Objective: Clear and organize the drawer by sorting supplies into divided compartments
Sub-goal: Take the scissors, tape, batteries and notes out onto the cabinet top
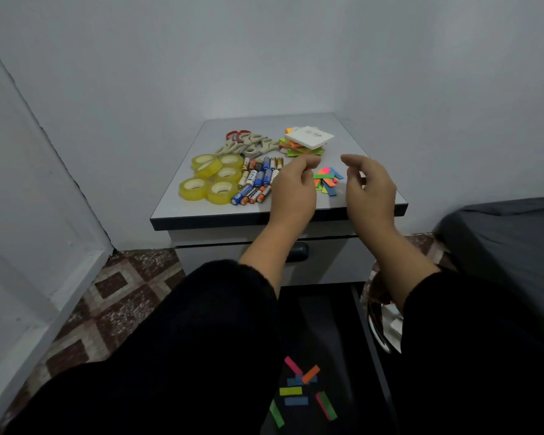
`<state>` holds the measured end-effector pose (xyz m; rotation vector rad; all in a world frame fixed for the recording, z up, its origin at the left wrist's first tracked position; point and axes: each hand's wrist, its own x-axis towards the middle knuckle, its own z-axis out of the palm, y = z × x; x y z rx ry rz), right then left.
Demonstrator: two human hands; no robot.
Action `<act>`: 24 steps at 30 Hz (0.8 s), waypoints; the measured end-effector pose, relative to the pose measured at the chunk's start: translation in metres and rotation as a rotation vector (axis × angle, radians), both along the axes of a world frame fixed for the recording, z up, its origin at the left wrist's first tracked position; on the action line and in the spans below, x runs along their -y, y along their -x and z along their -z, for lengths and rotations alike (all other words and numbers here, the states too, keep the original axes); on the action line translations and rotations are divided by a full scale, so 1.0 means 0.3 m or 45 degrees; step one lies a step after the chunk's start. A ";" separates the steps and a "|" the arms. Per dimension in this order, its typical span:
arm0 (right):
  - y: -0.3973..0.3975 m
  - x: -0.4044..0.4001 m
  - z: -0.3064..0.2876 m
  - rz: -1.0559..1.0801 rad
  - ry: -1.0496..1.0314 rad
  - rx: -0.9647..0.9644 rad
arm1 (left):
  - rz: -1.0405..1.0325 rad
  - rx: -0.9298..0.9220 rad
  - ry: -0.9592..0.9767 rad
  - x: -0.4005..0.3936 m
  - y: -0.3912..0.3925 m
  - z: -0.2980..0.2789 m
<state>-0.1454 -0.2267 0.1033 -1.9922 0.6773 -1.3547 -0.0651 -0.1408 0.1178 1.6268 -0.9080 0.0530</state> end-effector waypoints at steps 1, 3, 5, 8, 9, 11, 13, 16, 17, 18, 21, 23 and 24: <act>0.019 -0.023 0.023 0.040 0.166 0.043 | 0.010 0.037 0.058 -0.024 0.019 0.014; 0.055 -0.066 0.097 0.093 0.408 0.087 | 0.014 0.117 0.152 -0.080 0.057 0.071; 0.091 -0.113 0.201 0.064 0.441 0.025 | 0.000 0.212 0.164 -0.144 0.089 0.164; 0.138 -0.186 0.373 -0.079 0.112 -0.285 | -0.002 0.269 -0.020 -0.241 0.118 0.341; 0.149 -0.203 0.437 -0.105 0.006 -0.448 | 0.004 0.212 -0.132 -0.272 0.123 0.405; 0.168 -0.219 0.568 -0.195 -0.128 -0.758 | 0.020 0.070 -0.435 -0.325 0.128 0.523; 0.192 -0.237 0.665 -0.335 -0.180 -1.083 | 0.113 0.036 -0.786 -0.364 0.127 0.637; 0.240 -0.267 0.755 -0.549 -0.050 -1.667 | 0.441 0.125 -1.319 -0.407 0.148 0.766; 0.256 -0.279 0.771 -0.613 -0.010 -1.832 | 0.532 0.160 -1.459 -0.418 0.161 0.797; 0.266 -0.290 0.783 -0.652 0.033 -1.933 | 0.583 0.200 -1.561 -0.426 0.173 0.823; 0.280 -0.305 0.806 -0.617 0.160 -1.963 | 0.581 0.317 -1.703 -0.439 0.193 0.876; 0.282 -0.307 0.812 -0.602 0.143 -1.910 | 0.528 0.405 -1.699 -0.441 0.195 0.901; 0.282 -0.304 0.812 -0.593 0.113 -1.895 | 0.500 0.450 -1.669 -0.441 0.194 0.911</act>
